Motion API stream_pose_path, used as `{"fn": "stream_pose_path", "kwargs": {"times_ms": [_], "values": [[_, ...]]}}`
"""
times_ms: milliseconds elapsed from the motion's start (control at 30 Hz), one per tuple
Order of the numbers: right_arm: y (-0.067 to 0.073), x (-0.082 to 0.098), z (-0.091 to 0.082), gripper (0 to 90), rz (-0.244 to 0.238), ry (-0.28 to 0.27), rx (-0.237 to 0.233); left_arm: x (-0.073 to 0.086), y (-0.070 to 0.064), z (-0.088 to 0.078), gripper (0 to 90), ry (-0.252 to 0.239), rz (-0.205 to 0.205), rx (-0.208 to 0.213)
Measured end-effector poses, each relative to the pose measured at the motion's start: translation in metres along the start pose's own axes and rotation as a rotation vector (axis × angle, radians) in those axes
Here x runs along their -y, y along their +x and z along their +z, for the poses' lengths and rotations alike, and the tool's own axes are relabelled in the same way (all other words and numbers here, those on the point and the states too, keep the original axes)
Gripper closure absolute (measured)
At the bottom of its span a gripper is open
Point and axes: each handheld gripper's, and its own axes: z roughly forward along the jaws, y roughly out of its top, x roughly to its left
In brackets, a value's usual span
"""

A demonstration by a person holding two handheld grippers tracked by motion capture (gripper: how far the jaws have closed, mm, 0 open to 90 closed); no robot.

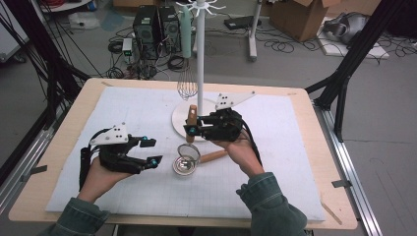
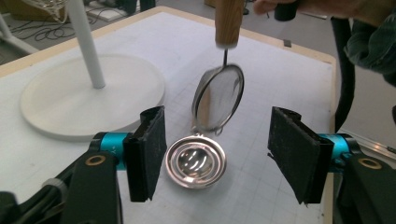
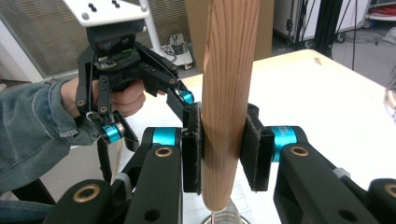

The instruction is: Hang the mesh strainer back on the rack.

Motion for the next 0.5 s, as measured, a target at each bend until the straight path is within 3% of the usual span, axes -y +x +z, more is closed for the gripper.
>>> {"fn": "stream_pose_path", "kwargs": {"times_ms": [133,500], "values": [[-0.005,-0.007,-0.004,72.7,-0.006,-0.007,-0.011,0.004,0.002,-0.005,31.1,0.022,-0.003,-0.011],[-0.02,-0.033,-0.016,72.6,-0.022,0.017,-0.005,0.017,0.007,-0.018,22.9,0.018,-0.016,-0.073]]}}
